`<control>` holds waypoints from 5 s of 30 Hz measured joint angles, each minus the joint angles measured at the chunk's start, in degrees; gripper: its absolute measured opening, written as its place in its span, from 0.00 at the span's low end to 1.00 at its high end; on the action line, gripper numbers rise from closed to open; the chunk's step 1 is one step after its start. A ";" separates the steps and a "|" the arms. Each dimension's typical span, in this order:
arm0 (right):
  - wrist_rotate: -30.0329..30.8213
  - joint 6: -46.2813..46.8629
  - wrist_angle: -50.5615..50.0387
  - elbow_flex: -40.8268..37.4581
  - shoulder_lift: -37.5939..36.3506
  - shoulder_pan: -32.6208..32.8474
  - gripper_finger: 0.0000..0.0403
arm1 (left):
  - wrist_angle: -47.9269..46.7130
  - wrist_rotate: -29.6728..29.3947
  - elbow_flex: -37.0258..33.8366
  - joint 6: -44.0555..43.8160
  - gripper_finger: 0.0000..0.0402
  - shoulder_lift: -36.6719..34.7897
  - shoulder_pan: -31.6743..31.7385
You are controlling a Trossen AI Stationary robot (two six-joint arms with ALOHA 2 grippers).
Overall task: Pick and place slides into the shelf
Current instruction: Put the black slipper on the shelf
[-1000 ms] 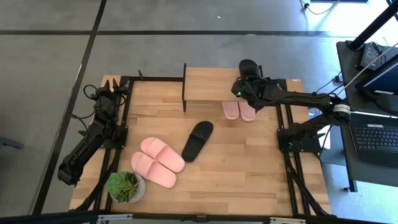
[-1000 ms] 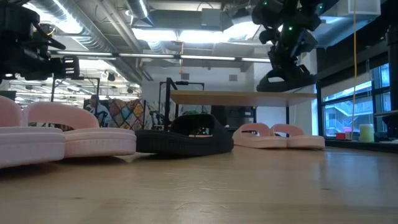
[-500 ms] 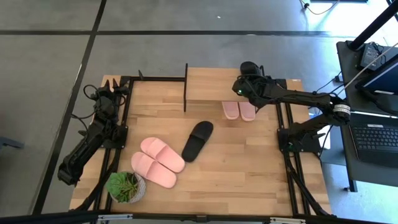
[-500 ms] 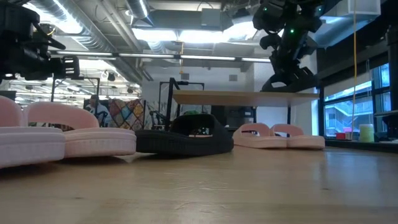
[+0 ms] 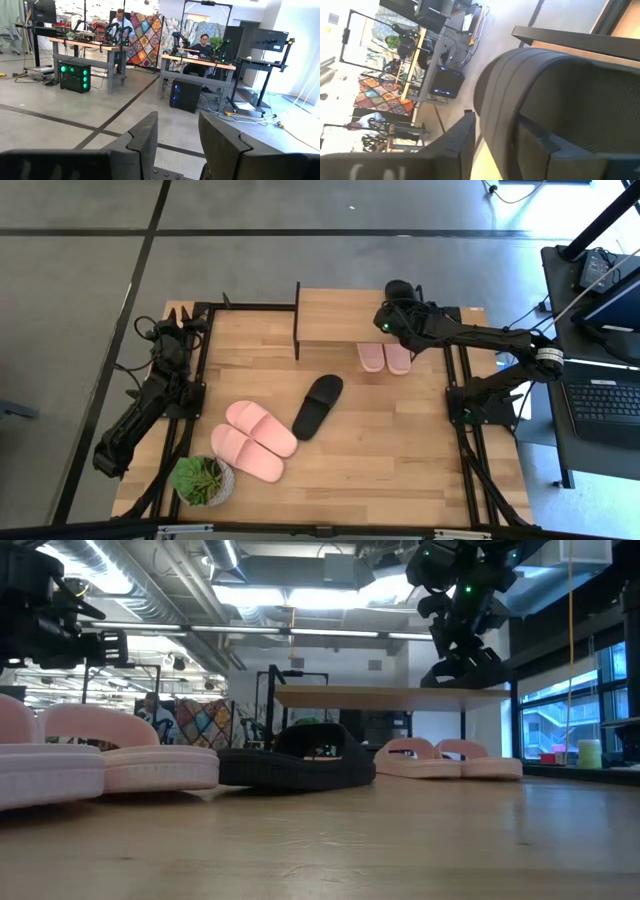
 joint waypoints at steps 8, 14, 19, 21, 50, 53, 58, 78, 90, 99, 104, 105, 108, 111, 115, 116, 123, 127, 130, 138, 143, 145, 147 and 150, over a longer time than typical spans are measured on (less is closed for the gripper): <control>-0.15 -0.03 5.06 0.00 0.00 0.00 0.33 | -0.01 0.00 0.00 0.00 0.33 0.01 0.00; -0.01 -0.50 4.37 0.00 -0.09 0.00 0.33 | 0.00 0.00 0.00 0.01 0.33 0.00 0.01; 0.09 -0.55 2.57 0.00 -0.11 0.00 0.33 | 0.00 0.00 0.00 -0.01 0.33 0.00 0.01; 0.09 -0.54 1.97 0.00 -0.13 0.00 0.33 | 0.01 0.00 0.00 0.01 0.33 0.01 -0.01; -0.42 -4.72 1.30 0.00 -0.17 -0.22 0.33 | 0.01 0.00 0.00 -0.04 0.33 0.01 0.00; -1.50 -5.17 2.30 0.00 -0.17 -0.22 0.33 | 0.01 0.14 0.00 -0.05 0.33 0.02 -0.01; -1.90 -7.52 2.15 0.00 -0.09 -0.20 0.33 | 0.11 3.57 0.00 -0.11 0.33 0.02 0.00; -1.99 -4.79 2.85 0.00 -0.02 -0.11 0.33 | 0.14 6.84 0.00 -0.03 0.33 0.00 0.00; -1.60 4.20 -3.84 0.00 -0.07 -0.11 0.33 | 0.15 6.83 0.00 -0.01 0.33 0.01 -0.01; -1.72 7.13 -6.15 0.04 -0.09 -0.11 0.33 | 0.16 6.82 0.00 0.02 0.33 0.02 0.00; -2.81 8.78 -6.13 0.04 -0.09 -0.11 0.33 | 0.16 6.82 0.00 0.02 0.33 0.00 -0.01; -2.94 9.24 -6.06 0.04 -0.09 -0.11 0.33 | 0.16 6.82 0.00 0.02 0.33 0.02 0.01; -4.12 10.75 -5.91 0.12 -0.11 -0.11 0.33 | 0.15 6.82 0.00 0.02 0.33 0.02 0.00; -4.55 11.53 -7.12 1.12 -0.11 -0.11 0.33 | 0.16 6.81 0.00 0.02 0.33 0.01 -0.01; -5.18 11.75 -12.98 4.65 -0.09 -0.09 0.33 | 0.15 6.80 0.00 0.02 0.33 0.02 0.00; -5.57 11.98 -15.25 5.79 -0.09 -0.07 0.33 | 0.15 6.80 0.00 0.02 0.33 0.02 -0.01; -13.29 18.06 -30.54 12.73 -0.09 -1.33 0.33 | 0.14 6.80 0.00 0.02 0.33 0.02 0.01; -13.50 19.01 -33.98 14.96 -0.07 -1.25 0.33 | 0.15 6.80 0.00 0.02 0.33 0.01 0.01; -14.05 17.72 -34.26 16.63 -0.06 -1.27 0.33 | 0.16 6.80 0.00 0.02 0.33 0.01 0.00; -21.90 -1.52 -33.98 26.07 -0.05 1.88 0.33 | 0.16 6.80 0.00 0.04 0.33 0.02 0.01; -21.90 -20.33 -33.43 31.35 -0.07 9.48 0.33 | 0.16 6.79 0.00 0.04 0.33 0.01 0.00; -21.89 -25.81 -32.93 32.10 -0.10 13.14 0.33 | 0.16 6.80 0.00 0.03 0.33 0.02 0.01; -21.92 -30.93 -32.43 32.03 -0.07 16.78 0.33 | 0.16 6.80 0.00 0.03 0.33 0.02 0.01; -21.48 -36.26 -31.64 31.04 0.74 22.10 0.33 | 0.16 6.78 0.00 0.02 0.33 0.02 0.01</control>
